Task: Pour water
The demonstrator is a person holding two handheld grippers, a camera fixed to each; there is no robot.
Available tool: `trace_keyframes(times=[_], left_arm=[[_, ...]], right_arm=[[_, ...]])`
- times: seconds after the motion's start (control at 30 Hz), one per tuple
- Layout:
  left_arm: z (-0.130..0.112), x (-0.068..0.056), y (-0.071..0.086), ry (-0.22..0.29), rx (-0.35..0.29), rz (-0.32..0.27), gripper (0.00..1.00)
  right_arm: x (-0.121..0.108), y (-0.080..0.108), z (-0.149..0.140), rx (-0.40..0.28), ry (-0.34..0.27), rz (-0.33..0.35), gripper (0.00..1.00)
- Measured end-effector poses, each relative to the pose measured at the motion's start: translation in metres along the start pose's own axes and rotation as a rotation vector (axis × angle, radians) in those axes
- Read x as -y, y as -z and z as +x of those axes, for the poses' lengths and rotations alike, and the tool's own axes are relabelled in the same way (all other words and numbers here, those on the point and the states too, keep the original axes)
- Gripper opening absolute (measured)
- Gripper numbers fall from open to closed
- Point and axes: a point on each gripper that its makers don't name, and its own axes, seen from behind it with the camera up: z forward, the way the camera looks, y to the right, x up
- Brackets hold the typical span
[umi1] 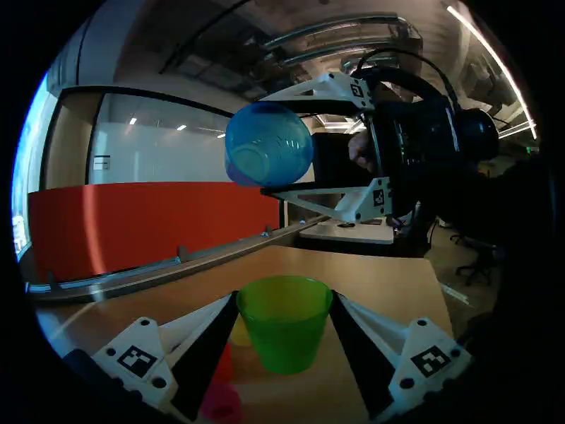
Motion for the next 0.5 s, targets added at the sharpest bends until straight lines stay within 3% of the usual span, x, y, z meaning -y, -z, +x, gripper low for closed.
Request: trace_keyframes(times=[0.5], left_arm=[[0.003,-0.001,0.005,-0.006,0.005,0.008,0.9]], right_arm=[[0.014,0.005,-0.002,-0.015,-0.416,0.012,0.92]])
